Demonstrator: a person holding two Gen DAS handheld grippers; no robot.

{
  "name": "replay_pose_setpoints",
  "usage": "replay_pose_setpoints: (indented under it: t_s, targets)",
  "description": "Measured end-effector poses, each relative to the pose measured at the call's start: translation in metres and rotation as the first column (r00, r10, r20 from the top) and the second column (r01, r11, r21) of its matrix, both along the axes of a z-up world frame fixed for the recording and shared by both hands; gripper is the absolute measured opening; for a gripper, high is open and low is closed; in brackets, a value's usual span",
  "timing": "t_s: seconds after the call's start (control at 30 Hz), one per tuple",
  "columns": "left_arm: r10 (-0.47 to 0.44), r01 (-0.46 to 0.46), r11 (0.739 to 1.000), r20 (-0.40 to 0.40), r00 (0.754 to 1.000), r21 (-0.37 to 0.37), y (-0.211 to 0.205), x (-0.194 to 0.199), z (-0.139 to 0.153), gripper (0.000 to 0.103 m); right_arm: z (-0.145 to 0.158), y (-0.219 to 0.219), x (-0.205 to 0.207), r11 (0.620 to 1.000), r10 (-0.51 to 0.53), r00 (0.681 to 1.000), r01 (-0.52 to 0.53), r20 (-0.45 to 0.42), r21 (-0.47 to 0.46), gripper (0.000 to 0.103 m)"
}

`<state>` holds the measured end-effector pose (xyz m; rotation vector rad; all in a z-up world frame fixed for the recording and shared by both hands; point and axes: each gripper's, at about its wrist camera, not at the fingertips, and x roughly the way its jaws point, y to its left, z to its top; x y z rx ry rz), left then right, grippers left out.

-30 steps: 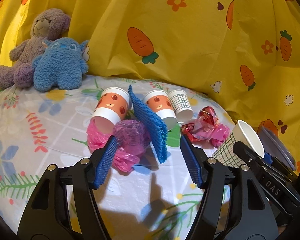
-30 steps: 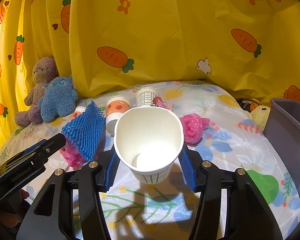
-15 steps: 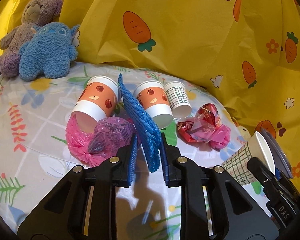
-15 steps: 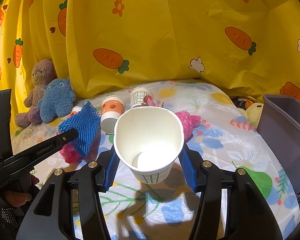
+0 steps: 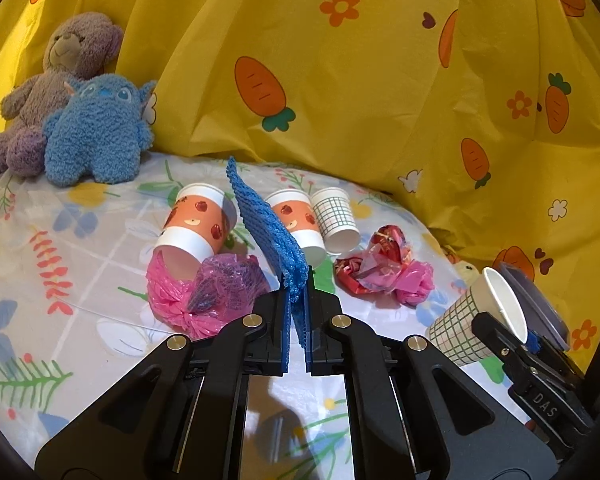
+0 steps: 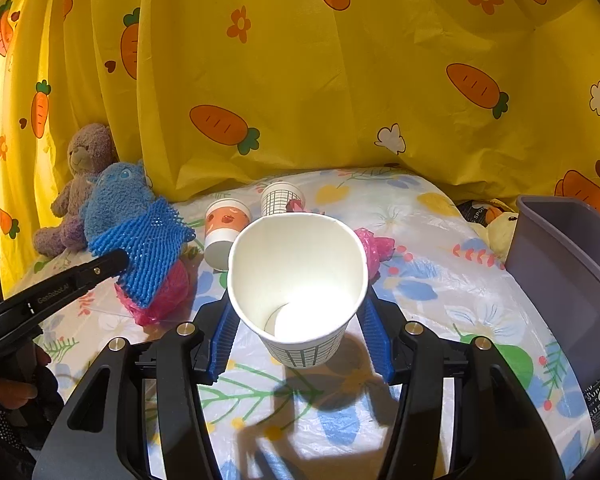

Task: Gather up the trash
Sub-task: 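Grasp the blue mesh sleeve with the left tool while the right tool holds the white cup, then carry the blue mesh with the left tool while the right tool carries the white cup to the grey bin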

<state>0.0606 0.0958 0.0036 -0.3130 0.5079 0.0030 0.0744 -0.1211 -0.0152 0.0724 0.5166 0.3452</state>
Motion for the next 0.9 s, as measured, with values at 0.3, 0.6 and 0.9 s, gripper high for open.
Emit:
replay_pose_setpoints:
  t_s: [0.3,0.6,0.9]
  targets:
    - [-0.057,0.056,0.998,0.072,0.996,0.022,-0.022,-0.026,0.029,0.004,0.014,-0.014,-0.022,1.000,0.001,0.999,-0.001,0.037,0.007,0.055]
    - [-0.134,0.128,0.990,0.101,0.986,0.058,-0.060,-0.036,0.045,0.004,0.025,-0.042,-0.039,0.999,-0.038,0.997,0.037,0.068,0.008,0.055]
    - [-0.297,0.287,0.954,0.131,0.946,0.090,-0.137,-0.017,0.067,0.004,0.045,-0.100,-0.037,0.986,-0.165,0.979,0.165,0.117,0.004,0.054]
